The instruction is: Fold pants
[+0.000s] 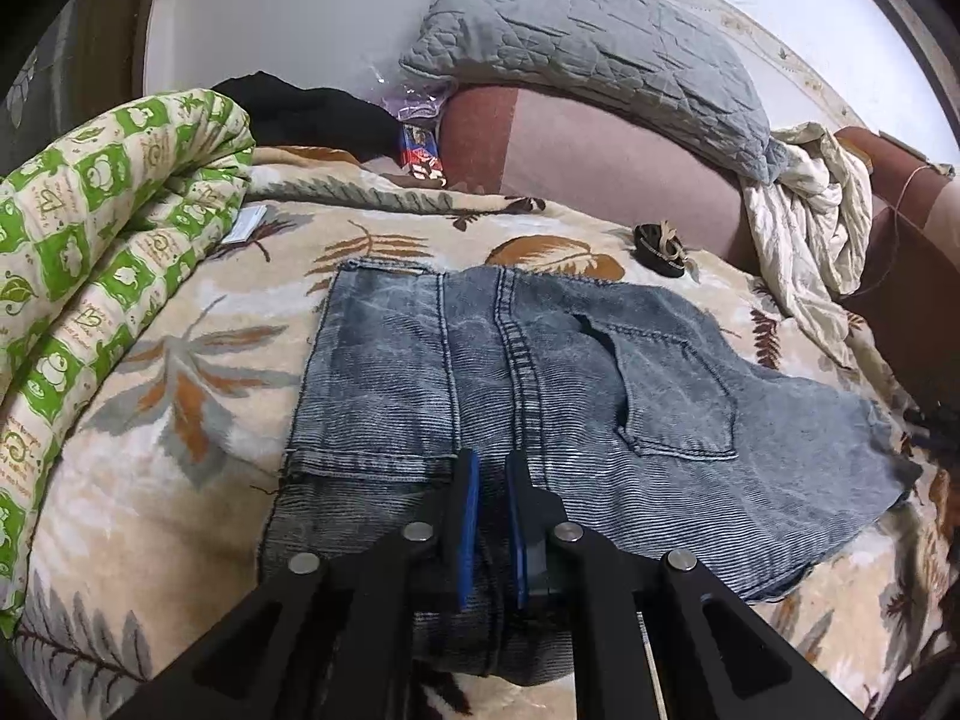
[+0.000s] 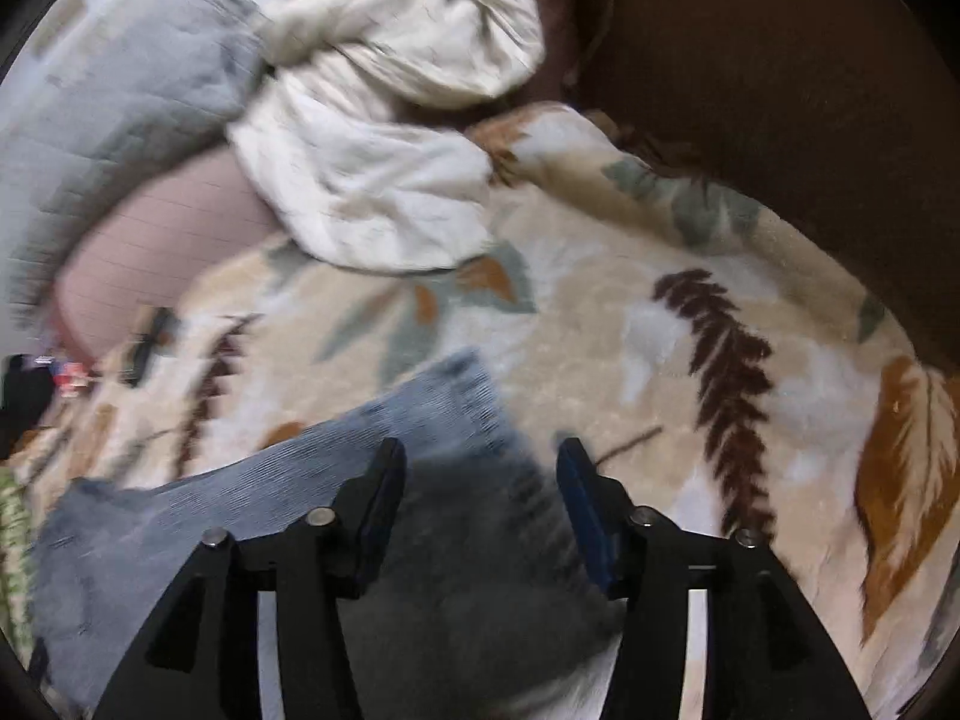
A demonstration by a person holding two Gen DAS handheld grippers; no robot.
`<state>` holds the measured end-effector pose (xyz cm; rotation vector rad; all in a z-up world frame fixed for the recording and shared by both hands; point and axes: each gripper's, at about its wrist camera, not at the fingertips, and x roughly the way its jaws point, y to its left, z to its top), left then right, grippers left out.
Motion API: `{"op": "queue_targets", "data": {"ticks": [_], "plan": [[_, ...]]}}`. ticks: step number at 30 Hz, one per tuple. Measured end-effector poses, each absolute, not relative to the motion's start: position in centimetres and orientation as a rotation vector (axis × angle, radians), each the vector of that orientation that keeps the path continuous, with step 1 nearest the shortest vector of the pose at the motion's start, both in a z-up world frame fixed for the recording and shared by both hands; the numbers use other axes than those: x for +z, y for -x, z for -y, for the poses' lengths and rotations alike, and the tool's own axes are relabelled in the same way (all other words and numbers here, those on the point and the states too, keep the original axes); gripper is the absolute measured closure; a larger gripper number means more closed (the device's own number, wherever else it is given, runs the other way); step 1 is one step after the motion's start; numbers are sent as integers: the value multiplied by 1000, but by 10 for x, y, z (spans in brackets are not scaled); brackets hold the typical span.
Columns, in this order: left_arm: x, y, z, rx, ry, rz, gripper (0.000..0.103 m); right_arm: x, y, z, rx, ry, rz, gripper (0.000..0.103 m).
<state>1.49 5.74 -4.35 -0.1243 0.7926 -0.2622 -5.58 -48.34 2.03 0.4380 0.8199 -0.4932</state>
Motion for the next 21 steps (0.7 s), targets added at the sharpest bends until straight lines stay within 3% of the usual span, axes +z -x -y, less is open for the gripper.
{"op": "queue_targets", "data": {"ticks": [5, 19, 21], "plan": [[-32, -7, -49, -283, 117, -749, 90, 0, 73, 452, -340, -515, -899, 42], [-63, -25, -19, -123, -149, -760, 86, -29, 54, 409, -328, -217, -1061, 42], [-66, -30, -18, -107, -150, -778, 86, -34, 52, 404, -348, -181, -1063, 38]]}}
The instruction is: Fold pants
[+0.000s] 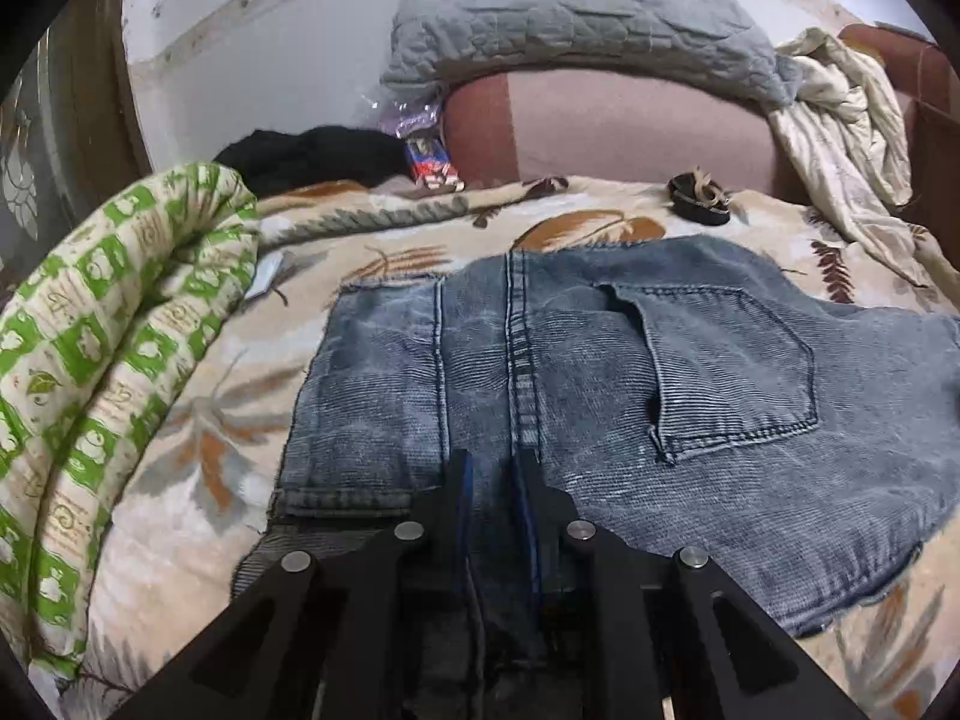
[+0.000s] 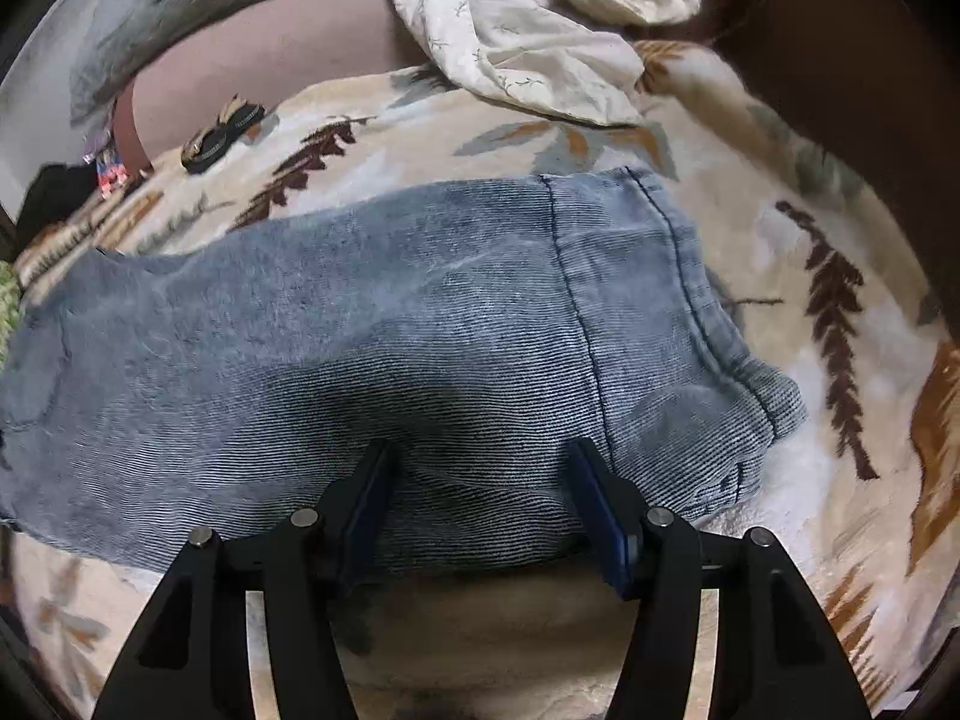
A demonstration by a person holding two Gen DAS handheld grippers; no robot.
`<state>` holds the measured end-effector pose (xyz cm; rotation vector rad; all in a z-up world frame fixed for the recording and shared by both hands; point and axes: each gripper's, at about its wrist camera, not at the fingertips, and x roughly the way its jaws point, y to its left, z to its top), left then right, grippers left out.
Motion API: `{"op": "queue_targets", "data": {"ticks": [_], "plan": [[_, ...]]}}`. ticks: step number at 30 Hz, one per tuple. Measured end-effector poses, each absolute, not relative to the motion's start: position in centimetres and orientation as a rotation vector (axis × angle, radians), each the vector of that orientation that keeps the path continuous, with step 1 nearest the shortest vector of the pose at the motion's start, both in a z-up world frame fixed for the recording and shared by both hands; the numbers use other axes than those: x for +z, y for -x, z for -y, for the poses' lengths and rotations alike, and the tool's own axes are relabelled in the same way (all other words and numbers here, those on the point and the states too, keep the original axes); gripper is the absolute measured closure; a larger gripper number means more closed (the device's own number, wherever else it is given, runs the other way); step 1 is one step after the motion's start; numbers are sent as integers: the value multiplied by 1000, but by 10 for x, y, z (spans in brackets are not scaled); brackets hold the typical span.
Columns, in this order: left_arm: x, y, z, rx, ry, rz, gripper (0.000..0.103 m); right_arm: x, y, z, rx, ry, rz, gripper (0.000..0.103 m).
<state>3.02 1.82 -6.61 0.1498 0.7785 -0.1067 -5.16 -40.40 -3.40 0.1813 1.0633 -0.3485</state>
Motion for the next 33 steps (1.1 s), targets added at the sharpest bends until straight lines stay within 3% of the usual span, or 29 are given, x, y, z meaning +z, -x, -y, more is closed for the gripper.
{"op": "queue_targets", "data": {"ticks": [6, 12, 22, 29, 33], "plan": [[-49, -28, -28, -121, -31, -768, 86, -24, 45, 403, -380, -203, -1099, 37], [-18, -11, -26, -256, 95, -675, 84, 20, 19, 361, -114, -318, -943, 37], [-54, -8, 31, -364, -138, -835, 78, 5, -119, 230, 215, -314, -1033, 37], [-71, -11, 34, -363, -184, -879, 77, -1, -177, 252, 209, -509, -1079, 37], [-71, -14, 34, -364, -182, -881, 77, -36, -202, 273, 291, -635, -1293, 37]]}}
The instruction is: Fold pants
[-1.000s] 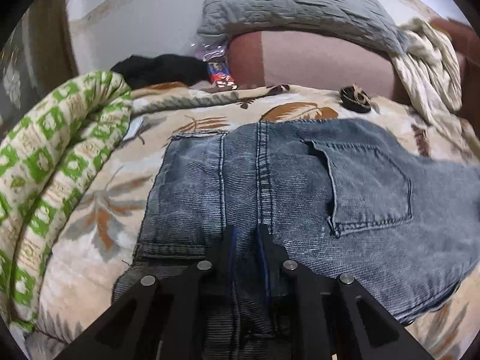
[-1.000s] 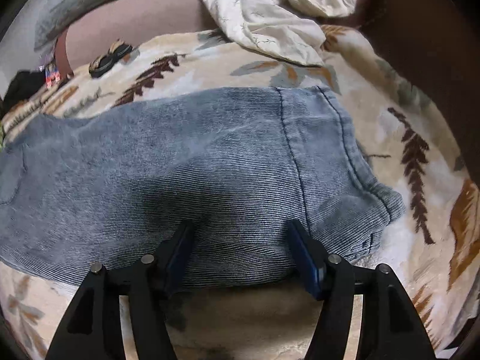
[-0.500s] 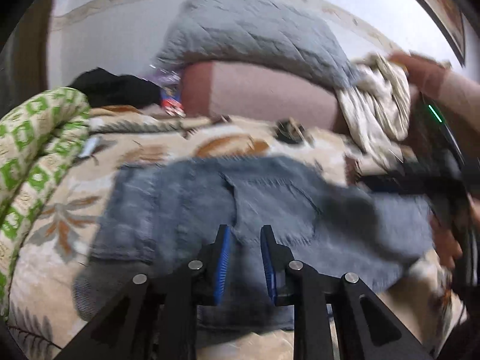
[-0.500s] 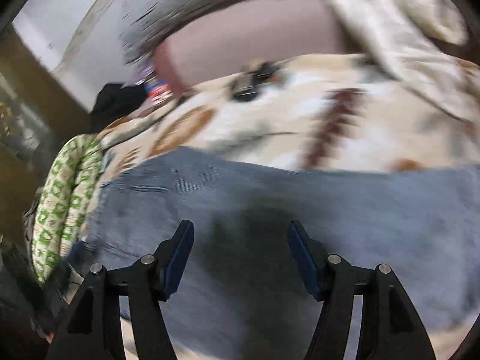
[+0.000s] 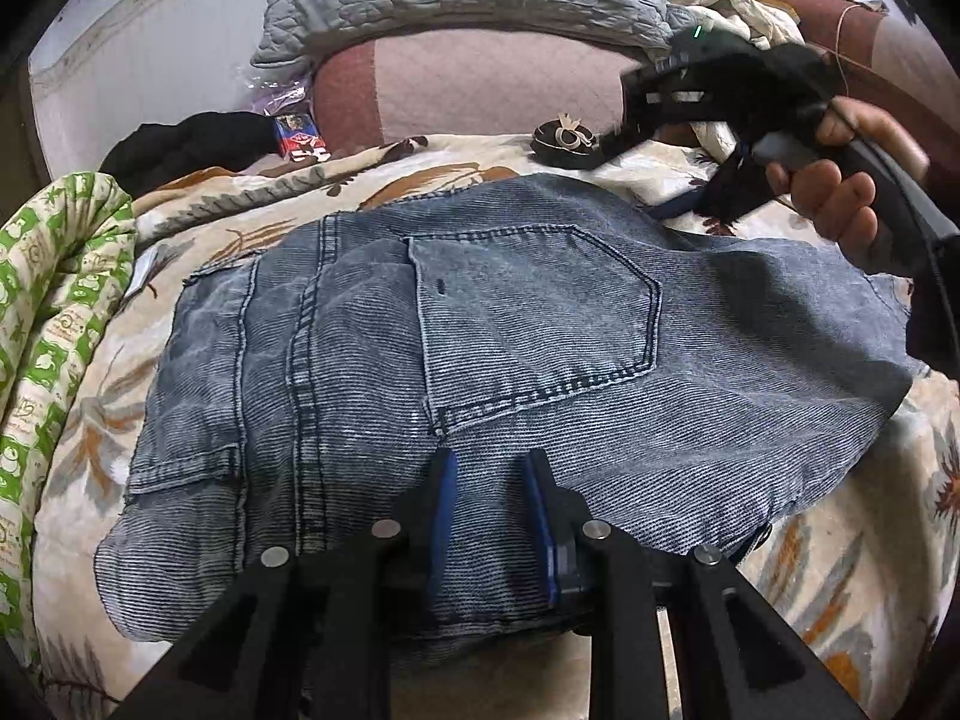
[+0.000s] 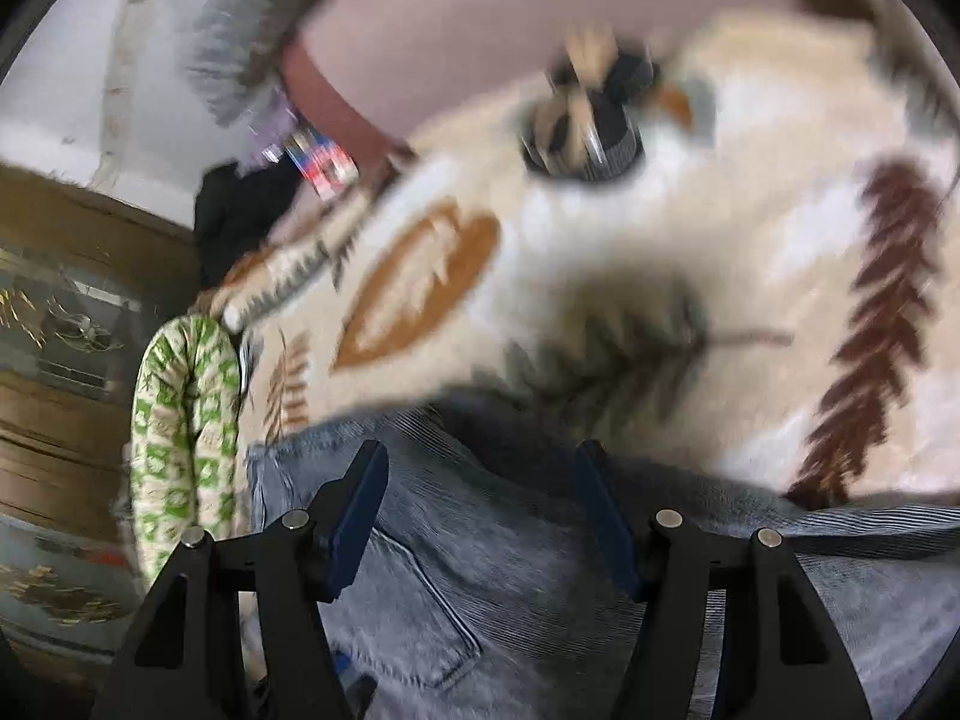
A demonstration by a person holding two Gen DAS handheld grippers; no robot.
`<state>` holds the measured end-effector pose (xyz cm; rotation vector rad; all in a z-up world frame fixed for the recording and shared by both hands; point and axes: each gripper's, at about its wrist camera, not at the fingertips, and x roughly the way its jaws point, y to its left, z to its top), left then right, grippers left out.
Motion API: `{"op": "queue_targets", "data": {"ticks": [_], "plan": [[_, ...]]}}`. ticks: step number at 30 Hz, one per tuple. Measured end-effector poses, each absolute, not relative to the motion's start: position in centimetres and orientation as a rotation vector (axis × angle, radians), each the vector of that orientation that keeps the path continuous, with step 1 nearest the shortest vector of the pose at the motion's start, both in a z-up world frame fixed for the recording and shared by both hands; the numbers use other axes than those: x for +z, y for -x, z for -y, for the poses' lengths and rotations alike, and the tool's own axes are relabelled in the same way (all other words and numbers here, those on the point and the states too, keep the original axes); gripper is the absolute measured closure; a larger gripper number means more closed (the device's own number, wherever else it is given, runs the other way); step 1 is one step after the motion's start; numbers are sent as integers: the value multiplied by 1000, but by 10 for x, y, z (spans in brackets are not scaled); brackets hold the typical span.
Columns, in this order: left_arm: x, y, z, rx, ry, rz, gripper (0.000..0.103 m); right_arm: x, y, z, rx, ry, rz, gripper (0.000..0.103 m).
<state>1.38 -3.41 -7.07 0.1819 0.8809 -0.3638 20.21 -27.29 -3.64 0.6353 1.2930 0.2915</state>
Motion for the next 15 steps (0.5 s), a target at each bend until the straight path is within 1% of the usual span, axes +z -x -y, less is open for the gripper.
{"op": "queue_targets", "data": {"ticks": [3, 5, 7, 15], "plan": [[-72, -15, 33, -367, -190, -872, 77, -68, -209, 276, 407, -691, -1443, 37], [-73, -17, 34, -367, -196, -865, 76, -67, -208, 280, 469, -718, -1428, 35], [-74, -17, 35, -363, -200, -861, 75, -64, -207, 277, 546, -742, -1425, 35], [-76, -18, 37, -358, -207, -851, 74, -63, -221, 228, 589, -633, -1407, 34]]}}
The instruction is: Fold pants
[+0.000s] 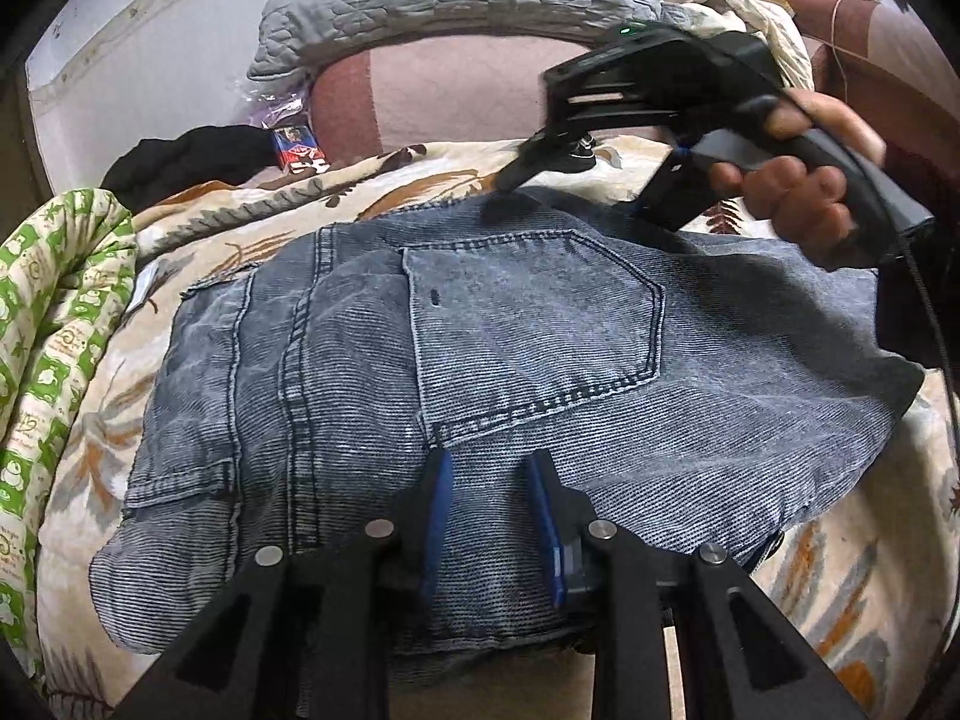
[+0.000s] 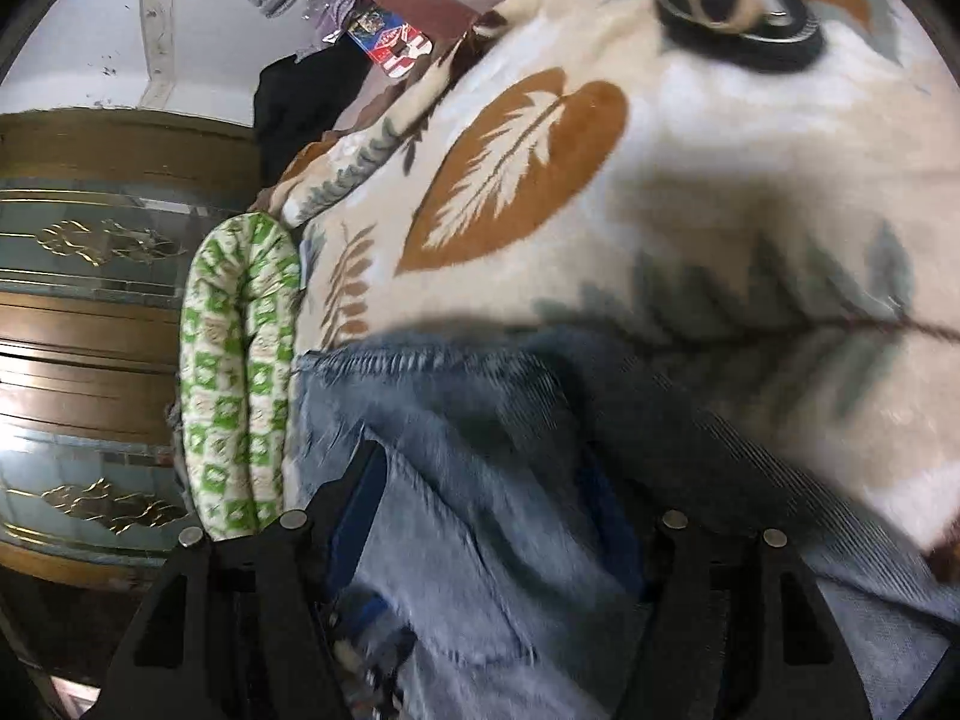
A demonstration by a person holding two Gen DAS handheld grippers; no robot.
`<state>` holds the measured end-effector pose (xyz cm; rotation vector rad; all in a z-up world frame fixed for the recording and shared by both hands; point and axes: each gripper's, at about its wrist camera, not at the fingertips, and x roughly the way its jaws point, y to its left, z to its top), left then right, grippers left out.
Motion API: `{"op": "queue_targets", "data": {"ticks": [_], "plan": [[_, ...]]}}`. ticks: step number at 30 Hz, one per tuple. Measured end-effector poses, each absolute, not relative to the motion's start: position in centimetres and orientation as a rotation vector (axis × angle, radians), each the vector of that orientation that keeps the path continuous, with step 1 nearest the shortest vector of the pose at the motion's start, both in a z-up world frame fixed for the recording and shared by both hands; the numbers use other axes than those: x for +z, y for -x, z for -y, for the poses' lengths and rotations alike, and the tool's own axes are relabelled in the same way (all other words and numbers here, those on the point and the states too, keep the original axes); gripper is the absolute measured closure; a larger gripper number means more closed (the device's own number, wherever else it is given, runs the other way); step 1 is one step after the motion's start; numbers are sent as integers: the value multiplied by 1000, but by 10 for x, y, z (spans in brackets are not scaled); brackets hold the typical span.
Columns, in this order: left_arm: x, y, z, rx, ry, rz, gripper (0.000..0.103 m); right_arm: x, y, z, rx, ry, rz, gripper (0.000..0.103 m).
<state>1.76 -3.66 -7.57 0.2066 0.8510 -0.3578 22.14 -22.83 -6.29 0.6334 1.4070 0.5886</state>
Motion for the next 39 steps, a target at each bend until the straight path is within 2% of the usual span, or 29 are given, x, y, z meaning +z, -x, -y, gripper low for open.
{"op": "queue_targets", "data": {"ticks": [1, 2, 3, 4, 5, 6, 9, 15, 21, 24, 26, 31, 32, 33, 34, 35, 39], "plan": [[-75, -18, 36, -360, -205, -851, 74, -66, -224, 225, 570, -642, -1400, 36], [-75, -18, 36, -361, -203, -852, 74, -65, -226, 229, 561, -644, -1381, 42], [-75, -18, 36, -360, -201, -853, 74, -62, -226, 229, 554, -636, -1352, 57], [-75, -18, 36, -360, -199, -854, 74, -60, -227, 231, 526, -623, -1320, 67], [-75, -19, 36, -360, -198, -855, 74, -60, -227, 233, 492, -626, -1305, 84], [-75, -18, 36, -359, -198, -855, 74, -60, -227, 239, 465, -638, -1296, 91], [-75, -18, 36, -357, -198, -855, 74, -57, -225, 240, 465, -639, -1260, 94], [-74, -17, 37, -352, -199, -849, 74, -27, -223, 233, 403, -549, -1124, 97], [-74, -13, 38, -351, -214, -851, 73, -46, -231, 242, 257, -560, -1089, 95], [-73, -13, 37, -357, -215, -850, 73, -41, -227, 276, 96, -623, -958, 92], [-72, -14, 36, -357, -207, -858, 73, -40, -223, 297, 101, -714, -980, 92], [-71, -17, 36, -343, -184, -873, 73, -11, -193, 285, 219, -613, -1046, 92], [-70, -16, 36, -339, -185, -873, 73, -7, -185, 279, 249, -597, -1054, 83], [-71, -16, 37, -336, -188, -871, 73, -6, -179, 276, 268, -584, -1066, 67], [-71, -16, 37, -334, -192, -869, 73, -6, -173, 267, 274, -562, -1090, 61], [-71, -15, 37, -332, -198, -866, 73, -10, -169, 257, 254, -532, -1112, 57], [-71, -10, 38, -337, -217, -852, 73, -49, -173, 243, 115, -419, -1185, 57]]}}
